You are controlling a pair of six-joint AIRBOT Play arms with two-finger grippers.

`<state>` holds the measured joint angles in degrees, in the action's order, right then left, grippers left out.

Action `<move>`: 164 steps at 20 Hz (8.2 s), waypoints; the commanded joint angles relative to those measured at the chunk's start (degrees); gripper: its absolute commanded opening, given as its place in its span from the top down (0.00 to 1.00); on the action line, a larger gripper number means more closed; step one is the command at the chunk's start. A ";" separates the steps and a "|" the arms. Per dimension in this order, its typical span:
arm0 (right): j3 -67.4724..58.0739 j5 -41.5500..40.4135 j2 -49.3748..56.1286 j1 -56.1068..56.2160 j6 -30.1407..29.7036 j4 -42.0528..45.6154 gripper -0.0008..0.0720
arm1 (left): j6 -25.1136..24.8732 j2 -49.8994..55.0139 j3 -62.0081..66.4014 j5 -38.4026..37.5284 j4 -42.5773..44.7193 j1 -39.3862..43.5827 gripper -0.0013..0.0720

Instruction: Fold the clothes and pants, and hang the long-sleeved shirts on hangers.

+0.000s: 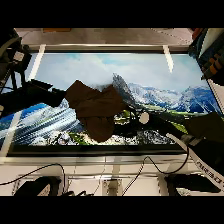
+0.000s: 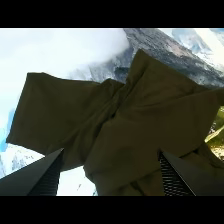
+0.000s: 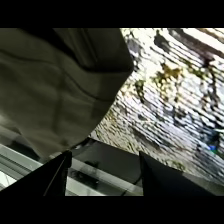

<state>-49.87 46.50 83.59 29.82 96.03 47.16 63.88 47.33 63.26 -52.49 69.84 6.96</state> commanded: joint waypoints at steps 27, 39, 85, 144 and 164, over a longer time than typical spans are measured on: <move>-26.53 17.86 -30.01 -19.45 -8.26 15.67 0.96 | 13.33 1.75 -0.04 -1.81 -0.02 -2.73 0.09; -26.14 16.28 -32.13 -19.43 -8.28 19.85 0.96 | 4.02 23.41 -14.78 -3.76 -33.09 13.90 0.09; -24.41 33.11 -16.04 -43.71 -12.63 36.52 0.96 | -5.53 40.41 -12.11 15.19 -51.45 18.84 0.09; -20.83 23.10 -40.85 -43.71 -17.00 26.16 0.96 | 17.18 -14.97 -5.79 -19.47 13.81 -9.57 0.96; -17.09 28.89 -21.42 -43.76 -17.03 41.99 0.96 | 16.70 -10.47 -35.01 9.01 -14.99 -9.55 0.15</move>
<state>-66.98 75.31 62.02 -13.91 79.00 88.73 80.60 35.73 27.51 -61.12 63.96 -2.61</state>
